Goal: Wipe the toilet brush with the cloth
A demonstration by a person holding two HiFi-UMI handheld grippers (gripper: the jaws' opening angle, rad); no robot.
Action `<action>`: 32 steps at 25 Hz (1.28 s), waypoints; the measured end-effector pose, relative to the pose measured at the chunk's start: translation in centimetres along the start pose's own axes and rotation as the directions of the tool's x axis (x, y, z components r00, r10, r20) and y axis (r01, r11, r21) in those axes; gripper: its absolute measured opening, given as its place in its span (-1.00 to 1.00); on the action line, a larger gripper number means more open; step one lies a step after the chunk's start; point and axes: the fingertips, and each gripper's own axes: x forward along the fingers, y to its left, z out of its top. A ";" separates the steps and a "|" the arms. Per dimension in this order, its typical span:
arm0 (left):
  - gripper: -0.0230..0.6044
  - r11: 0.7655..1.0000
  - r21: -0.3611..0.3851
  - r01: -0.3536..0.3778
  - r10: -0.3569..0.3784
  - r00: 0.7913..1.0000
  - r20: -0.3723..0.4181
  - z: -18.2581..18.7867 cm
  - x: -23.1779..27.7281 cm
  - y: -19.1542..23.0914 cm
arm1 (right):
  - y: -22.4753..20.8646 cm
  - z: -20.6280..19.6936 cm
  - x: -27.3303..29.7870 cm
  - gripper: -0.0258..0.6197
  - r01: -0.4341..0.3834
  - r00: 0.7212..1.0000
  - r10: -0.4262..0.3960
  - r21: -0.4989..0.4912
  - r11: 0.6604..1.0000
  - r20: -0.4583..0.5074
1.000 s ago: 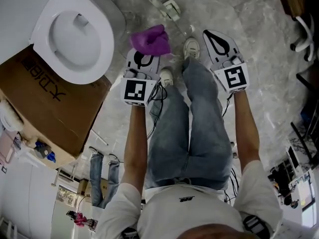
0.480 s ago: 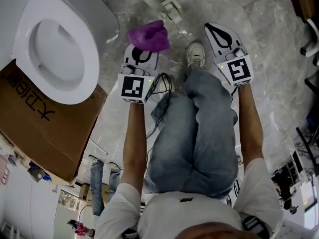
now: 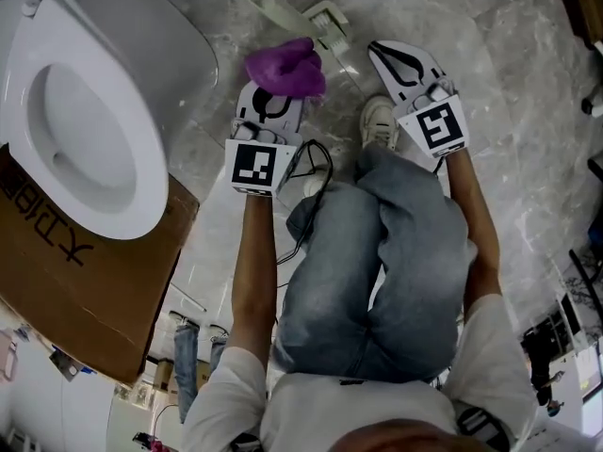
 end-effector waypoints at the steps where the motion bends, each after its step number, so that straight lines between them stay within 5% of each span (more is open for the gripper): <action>1: -0.69 1.000 0.004 0.004 -0.004 1.000 0.004 -0.4 0.4 0.1 | 0.1 -0.5 0.6 -0.89 -0.006 1.000 0.006 -0.009 1.000 0.003; 16: -0.53 0.999 0.013 0.043 -0.044 0.995 0.091 -3.8 5.6 0.5 | 1.3 -5.6 8.7 -0.55 -0.100 0.995 0.101 -0.224 0.970 -0.006; 23: -0.34 0.993 0.021 0.114 -0.116 0.986 0.117 -4.2 7.0 0.4 | 1.8 -6.3 10.3 -0.52 -0.157 0.987 0.161 -0.264 0.952 -0.008; 32: -0.33 0.987 0.047 0.152 -0.157 0.978 0.135 -4.6 9.2 0.2 | 2.0 -7.2 11.3 -0.62 -0.159 0.986 0.165 -0.255 0.954 0.001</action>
